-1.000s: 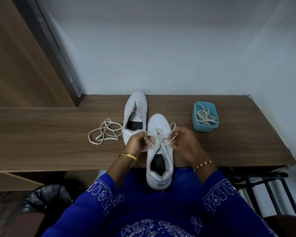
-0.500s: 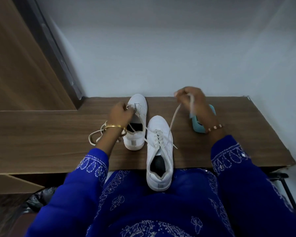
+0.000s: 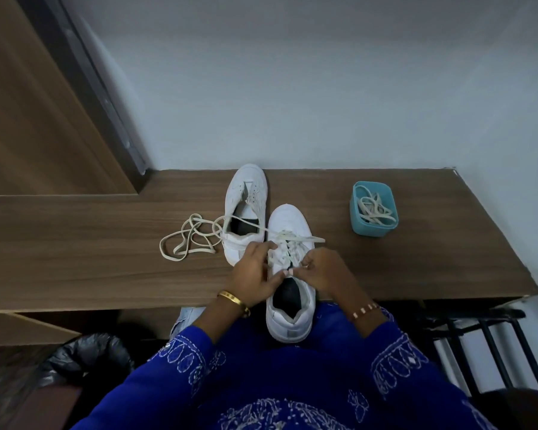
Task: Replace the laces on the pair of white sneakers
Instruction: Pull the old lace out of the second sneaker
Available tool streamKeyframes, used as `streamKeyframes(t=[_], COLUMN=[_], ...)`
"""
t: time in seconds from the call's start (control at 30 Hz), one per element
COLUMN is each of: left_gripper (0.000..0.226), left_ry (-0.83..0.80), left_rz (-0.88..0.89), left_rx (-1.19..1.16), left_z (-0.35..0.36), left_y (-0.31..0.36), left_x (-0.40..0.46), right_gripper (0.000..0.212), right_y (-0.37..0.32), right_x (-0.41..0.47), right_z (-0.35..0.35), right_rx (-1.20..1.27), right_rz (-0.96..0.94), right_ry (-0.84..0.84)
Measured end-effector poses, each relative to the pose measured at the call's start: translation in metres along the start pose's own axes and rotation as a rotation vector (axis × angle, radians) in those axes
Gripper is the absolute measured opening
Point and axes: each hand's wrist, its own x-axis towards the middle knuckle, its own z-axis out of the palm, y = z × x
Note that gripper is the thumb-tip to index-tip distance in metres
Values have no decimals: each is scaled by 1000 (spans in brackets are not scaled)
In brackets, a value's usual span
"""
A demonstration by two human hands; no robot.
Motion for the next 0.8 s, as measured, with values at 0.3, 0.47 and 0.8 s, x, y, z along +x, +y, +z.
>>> streamKeyframes(t=[0.3,0.47,0.8], left_gripper=[73,70,30], left_ry=[83,93,98], left_rz=[-29,-25,103], left_rx=[12,-34,-91], left_z=[12,14,13], left_y=[1,-3,-14], left_x=[1,0,-1], right_gripper=[16,36,47], right_y=[0,4,16], right_x=[-2,-2,-1], right_z=[20,19,6], right_rx=[-27,-50,19], right_rz=[-70,-87,-147], right_ry=[200,190,208])
